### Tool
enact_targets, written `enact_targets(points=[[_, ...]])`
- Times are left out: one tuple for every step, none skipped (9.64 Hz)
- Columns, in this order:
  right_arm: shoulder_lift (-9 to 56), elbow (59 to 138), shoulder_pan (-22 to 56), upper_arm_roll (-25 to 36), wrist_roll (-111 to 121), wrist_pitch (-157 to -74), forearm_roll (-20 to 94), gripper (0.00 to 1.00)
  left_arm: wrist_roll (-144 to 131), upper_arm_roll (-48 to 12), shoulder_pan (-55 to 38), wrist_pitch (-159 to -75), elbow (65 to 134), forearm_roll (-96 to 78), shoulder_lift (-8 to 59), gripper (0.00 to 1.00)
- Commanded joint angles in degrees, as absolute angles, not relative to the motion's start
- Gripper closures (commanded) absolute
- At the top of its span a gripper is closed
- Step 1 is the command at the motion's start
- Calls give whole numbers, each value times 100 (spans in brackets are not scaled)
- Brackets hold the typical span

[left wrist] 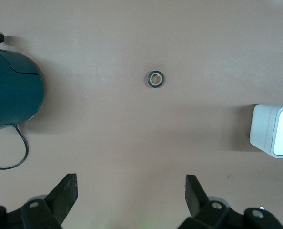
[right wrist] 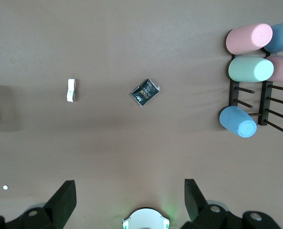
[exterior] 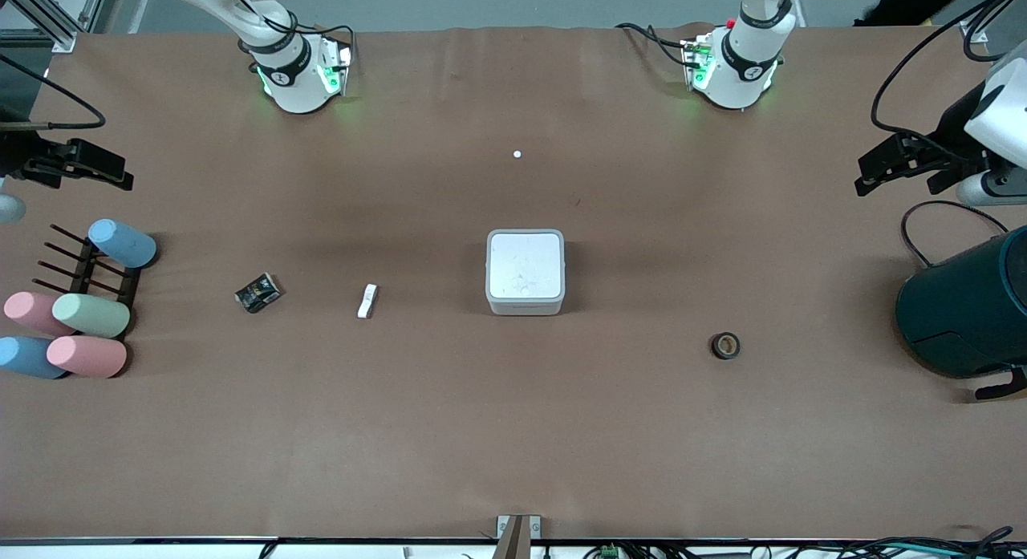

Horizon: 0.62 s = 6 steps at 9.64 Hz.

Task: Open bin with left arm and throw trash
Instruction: 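Reach the left gripper to the bin lid while the right gripper reaches the wrapper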

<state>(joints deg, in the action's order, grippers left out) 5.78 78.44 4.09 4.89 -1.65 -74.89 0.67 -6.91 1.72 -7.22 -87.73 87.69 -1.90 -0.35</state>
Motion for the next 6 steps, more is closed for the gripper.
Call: enact_targets(points=[[589, 7822, 431, 483, -237, -7506, 9, 0, -790, 158, -747, -8605, 8526, 7, 53, 0], [589, 7822, 431, 483, -237, -7497, 9, 0, -748, 106, -791, -8596, 8543, 78, 105, 0], [580, 7822, 422, 483, -246, -7497, 9, 0, -712, -121, -930, -8578, 8560, 149, 140, 1], [580, 7822, 404, 483, -246, -7497, 113, 0, -686, -419, -1088, -8474, 8543, 123, 323, 32], [597, 7874, 413, 475, -246, -7497, 140, 0, -799, -683, -1194, -8490, 8508, -34, 647, 77], [667, 7936, 457, 483, -246, -7610, 141, 0, -1070, -990, -1517, -8873, 8395, -235, 1094, 96]])
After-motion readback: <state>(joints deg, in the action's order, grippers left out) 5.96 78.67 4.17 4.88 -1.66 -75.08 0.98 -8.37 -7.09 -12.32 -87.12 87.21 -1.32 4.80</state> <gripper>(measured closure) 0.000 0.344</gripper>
